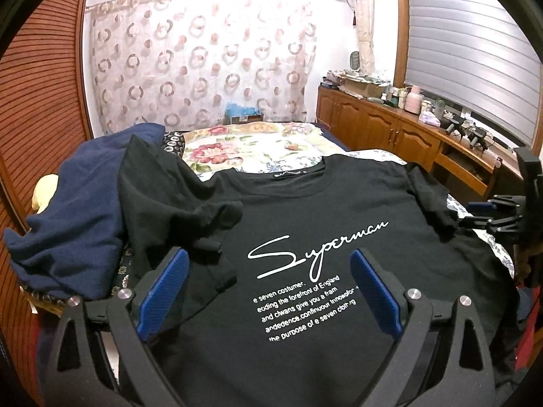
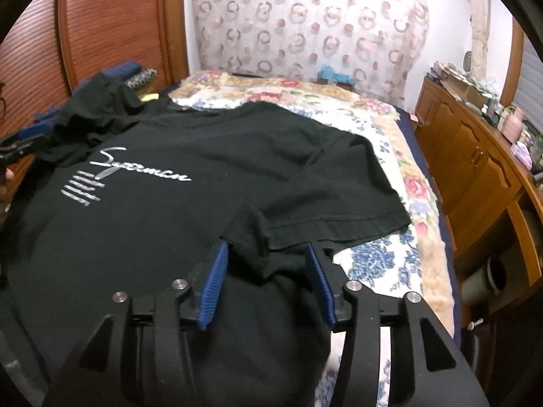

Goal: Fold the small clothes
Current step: 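Close the right gripper on the shirt's side edge below the sleeve, then fold that side edge inward toward the print and open right gripper, then grasp the shirt edge with the left gripper while the right gripper grasps the hem, then lift the hem with both grippers and fold it over toward the collar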

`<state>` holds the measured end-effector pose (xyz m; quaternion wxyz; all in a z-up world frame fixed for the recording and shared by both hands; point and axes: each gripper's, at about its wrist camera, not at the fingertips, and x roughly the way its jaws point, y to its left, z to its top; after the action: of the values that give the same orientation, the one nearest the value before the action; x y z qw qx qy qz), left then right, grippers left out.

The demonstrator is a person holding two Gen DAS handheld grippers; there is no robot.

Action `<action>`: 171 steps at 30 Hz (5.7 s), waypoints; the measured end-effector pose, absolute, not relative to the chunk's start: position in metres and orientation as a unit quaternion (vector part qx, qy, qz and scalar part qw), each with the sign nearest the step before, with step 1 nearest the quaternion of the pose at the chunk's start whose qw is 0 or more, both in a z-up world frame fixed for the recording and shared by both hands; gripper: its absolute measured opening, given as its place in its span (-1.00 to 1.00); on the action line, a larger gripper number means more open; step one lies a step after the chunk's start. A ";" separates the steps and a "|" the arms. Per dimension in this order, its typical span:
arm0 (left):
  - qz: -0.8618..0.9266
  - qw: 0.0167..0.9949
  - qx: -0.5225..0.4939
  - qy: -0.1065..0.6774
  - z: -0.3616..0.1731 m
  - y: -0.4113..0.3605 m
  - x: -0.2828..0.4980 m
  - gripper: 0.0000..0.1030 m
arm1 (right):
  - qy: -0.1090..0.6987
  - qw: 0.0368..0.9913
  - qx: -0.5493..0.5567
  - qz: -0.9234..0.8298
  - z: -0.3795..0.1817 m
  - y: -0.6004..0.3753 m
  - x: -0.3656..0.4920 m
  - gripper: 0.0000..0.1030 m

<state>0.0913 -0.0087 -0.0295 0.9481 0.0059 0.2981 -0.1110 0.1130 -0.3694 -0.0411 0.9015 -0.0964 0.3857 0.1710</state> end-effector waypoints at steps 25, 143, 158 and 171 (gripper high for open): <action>-0.113 0.943 0.010 0.312 -0.045 -0.015 0.084 0.88 | 0.427 0.901 -0.035 0.069 -0.073 -0.436 0.213 -0.34; -0.055 0.933 0.071 0.350 0.016 0.083 0.241 -0.96 | 0.434 0.876 -0.103 0.185 -0.078 -0.364 0.312 0.36; -0.044 0.947 0.049 0.315 0.034 0.090 0.244 -1.00 | 0.435 0.864 -0.097 0.234 -0.079 -0.358 0.312 -0.72; -0.039 0.932 0.039 0.359 0.006 0.099 0.255 -0.98 | 0.431 0.867 -0.114 0.223 -0.079 -0.348 0.308 -0.86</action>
<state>0.2553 0.0992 0.0064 0.9318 0.0388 0.3589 -0.0391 0.3077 -0.3482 -0.0791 0.8667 -0.1137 0.4315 0.2230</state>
